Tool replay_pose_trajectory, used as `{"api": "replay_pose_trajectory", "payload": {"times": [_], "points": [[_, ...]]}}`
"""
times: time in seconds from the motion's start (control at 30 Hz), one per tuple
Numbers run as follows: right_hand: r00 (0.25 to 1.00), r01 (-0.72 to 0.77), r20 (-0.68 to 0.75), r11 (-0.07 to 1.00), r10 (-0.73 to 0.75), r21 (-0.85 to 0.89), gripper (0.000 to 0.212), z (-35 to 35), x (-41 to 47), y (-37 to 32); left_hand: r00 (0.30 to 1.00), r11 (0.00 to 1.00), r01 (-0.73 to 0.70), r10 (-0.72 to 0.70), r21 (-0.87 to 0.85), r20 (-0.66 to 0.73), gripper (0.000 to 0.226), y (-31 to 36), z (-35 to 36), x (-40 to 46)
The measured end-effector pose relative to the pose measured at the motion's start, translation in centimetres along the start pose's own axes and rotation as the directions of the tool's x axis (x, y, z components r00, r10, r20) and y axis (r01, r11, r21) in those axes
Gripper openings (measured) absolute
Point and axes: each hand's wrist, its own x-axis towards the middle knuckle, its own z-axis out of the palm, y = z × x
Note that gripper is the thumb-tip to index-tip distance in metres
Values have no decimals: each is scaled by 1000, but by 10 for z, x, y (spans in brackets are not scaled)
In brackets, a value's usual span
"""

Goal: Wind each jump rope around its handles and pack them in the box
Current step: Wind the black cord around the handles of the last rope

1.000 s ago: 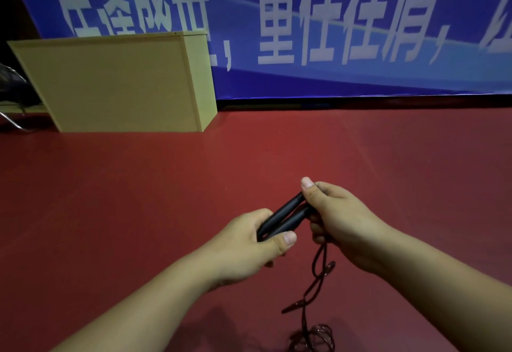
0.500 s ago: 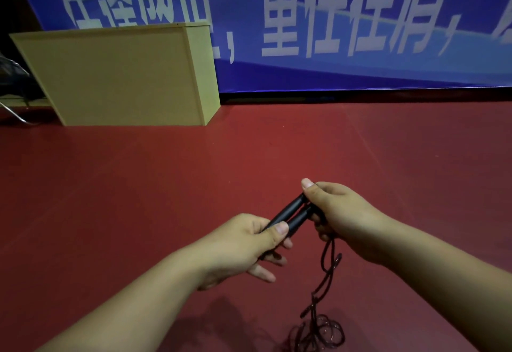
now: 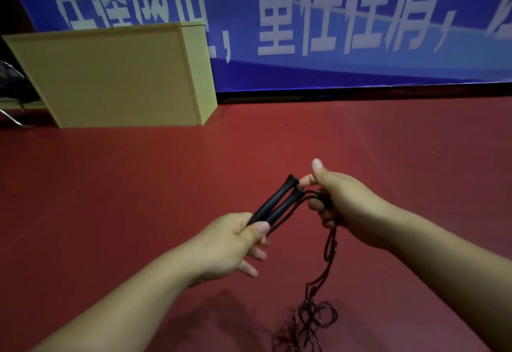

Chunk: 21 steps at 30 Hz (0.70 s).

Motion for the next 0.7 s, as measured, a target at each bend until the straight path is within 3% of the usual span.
{"api": "replay_pose_trajectory", "payload": {"times": [0.13,0.2,0.3,0.4,0.5,0.57,0.63,0.7], "points": [[993,85,107,937,-51,-340,15,-21,-3,8,998,997,41,-45,-70,-49,26,0,-13,-3],[991,131,95,871,-97,-473,10,-26,-2,11,996,996,71,-73,-53,-51,25,-2,-18,-4],[975,214,125,625,-184,-750,9,-27,2,12,993,994,109,-107,32,-49,24,-5,-20,-5],[965,226,113,526,-239,-820,18,-28,2,8,993,988,119,-115,97,-41,22,-5,-21,-5],[967,201,60,594,-249,-779,39,-31,3,7,992,989,123,-120,77,-40,21,-5,-22,-6],[983,171,53,754,-178,-634,44,-31,2,8,989,989,147,-147,8,-16,23,-5,-24,-7],[989,145,97,900,-115,-412,33,-30,1,9,984,983,180,-180,-20,15,25,-4,-26,-10],[982,143,155,954,-104,-265,17,-29,0,11,979,980,200,-200,2,31,24,-4,-27,-11]]}}
